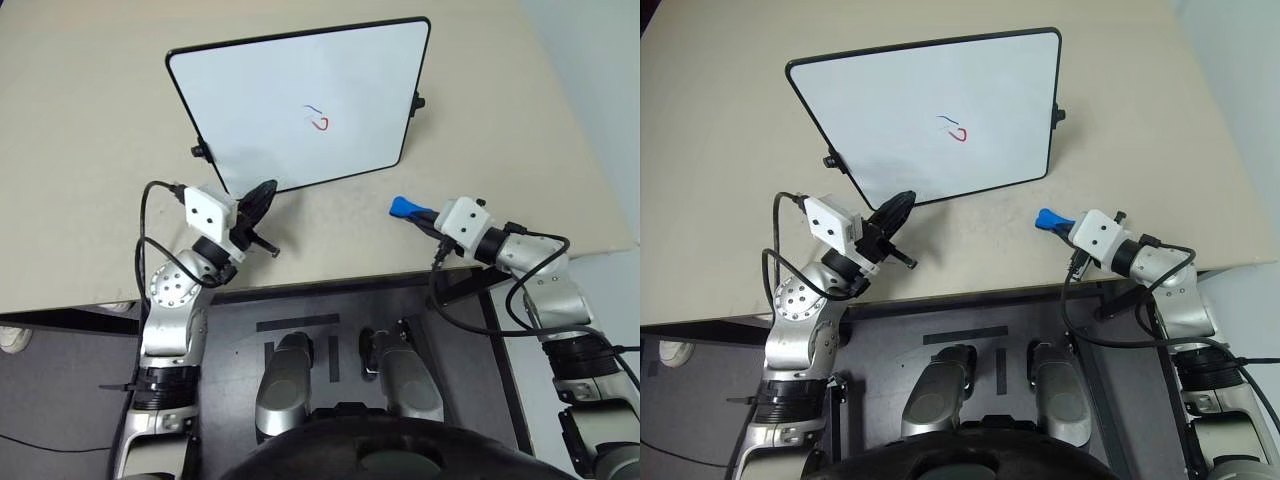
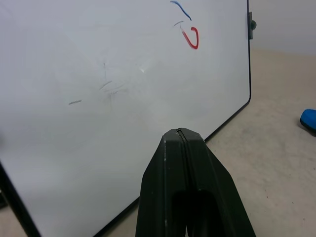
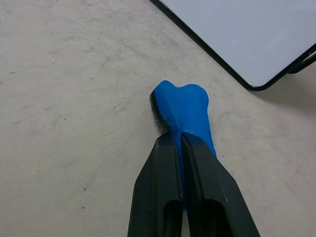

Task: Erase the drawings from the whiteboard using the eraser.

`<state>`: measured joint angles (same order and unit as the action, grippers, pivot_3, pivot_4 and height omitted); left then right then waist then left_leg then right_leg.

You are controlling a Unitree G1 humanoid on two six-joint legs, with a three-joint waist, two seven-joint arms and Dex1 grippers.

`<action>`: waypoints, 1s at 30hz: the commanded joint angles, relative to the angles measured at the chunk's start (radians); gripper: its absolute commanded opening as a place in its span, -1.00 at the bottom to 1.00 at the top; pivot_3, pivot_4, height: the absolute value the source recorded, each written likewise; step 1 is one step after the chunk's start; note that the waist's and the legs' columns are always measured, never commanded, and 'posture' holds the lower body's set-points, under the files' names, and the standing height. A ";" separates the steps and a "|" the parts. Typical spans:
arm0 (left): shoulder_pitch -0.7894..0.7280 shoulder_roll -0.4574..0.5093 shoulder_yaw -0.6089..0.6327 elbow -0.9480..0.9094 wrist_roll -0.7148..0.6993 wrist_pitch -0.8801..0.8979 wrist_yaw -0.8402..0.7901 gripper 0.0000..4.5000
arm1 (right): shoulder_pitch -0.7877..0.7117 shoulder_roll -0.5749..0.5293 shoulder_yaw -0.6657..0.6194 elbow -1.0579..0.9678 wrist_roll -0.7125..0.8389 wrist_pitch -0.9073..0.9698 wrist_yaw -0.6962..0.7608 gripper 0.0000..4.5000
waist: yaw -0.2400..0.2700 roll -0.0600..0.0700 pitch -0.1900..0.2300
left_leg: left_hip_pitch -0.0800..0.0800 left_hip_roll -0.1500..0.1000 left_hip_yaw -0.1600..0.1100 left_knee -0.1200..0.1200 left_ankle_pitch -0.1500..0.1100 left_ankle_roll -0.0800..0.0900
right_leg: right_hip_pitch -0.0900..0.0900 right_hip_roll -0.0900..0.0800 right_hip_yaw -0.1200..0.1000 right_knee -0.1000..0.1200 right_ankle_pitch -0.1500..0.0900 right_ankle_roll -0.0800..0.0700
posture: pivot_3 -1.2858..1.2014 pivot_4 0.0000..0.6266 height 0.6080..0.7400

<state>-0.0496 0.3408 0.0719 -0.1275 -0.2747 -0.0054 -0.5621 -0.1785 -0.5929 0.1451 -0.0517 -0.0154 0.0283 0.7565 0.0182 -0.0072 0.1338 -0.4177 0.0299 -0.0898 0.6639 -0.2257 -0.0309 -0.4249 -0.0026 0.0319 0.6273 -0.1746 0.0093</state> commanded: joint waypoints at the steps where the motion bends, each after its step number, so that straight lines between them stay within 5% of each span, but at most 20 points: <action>1: -0.013 0.001 0.000 -0.007 0.004 -0.023 -0.004 -1.00 | -0.028 -0.002 -0.011 -0.052 -0.007 -0.024 -0.012 -0.99 | 0.000 0.000 0.000 | 0.000 0.000 0.000 0.000 0.000 0.000 | 0.000 0.000 0.000 0.000 0.000 0.000 | 0.03 -0.52 1.00; 8: -0.024 -0.002 -0.007 0.007 0.006 -0.026 -0.006 -1.00 | -0.219 0.088 0.056 -0.078 -0.042 -0.188 -0.014 -0.99 | -0.011 0.000 0.000 | 0.000 0.001 -0.001 -0.001 0.000 0.000 | -0.002 0.001 0.000 0.000 0.000 -0.001 | 0.03 -0.52 1.00; 17: -0.010 -0.011 -0.008 0.000 0.008 -0.040 0.008 -1.00 | -0.506 0.159 0.144 0.334 -0.268 -0.604 -0.196 -0.99 | -0.002 0.000 0.000 | -0.002 0.001 -0.002 -0.001 -0.001 0.000 | -0.005 -0.001 -0.001 0.000 0.005 -0.008 | 0.03 -0.52 1.00; 30: 0.004 -0.016 -0.009 -0.010 0.012 -0.049 0.027 -1.00 | -0.731 0.260 0.246 0.851 -0.482 -0.809 -0.442 -0.99 | -0.006 0.001 0.000 | -0.003 0.001 -0.002 -0.002 -0.003 -0.002 | -0.009 -0.001 -0.001 0.002 0.006 -0.011 | 0.03 -0.52 1.00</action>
<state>-0.0475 0.3288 0.0614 -0.1018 -0.2672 -0.0336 -0.5379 -0.8985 -0.3383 0.3692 0.7485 -0.4720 -0.7768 0.3355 0.0120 -0.0067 0.1341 -0.4205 0.0307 -0.0917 0.6620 -0.2284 -0.0328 -0.4333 -0.0036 0.0306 0.6297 -0.1678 -0.0023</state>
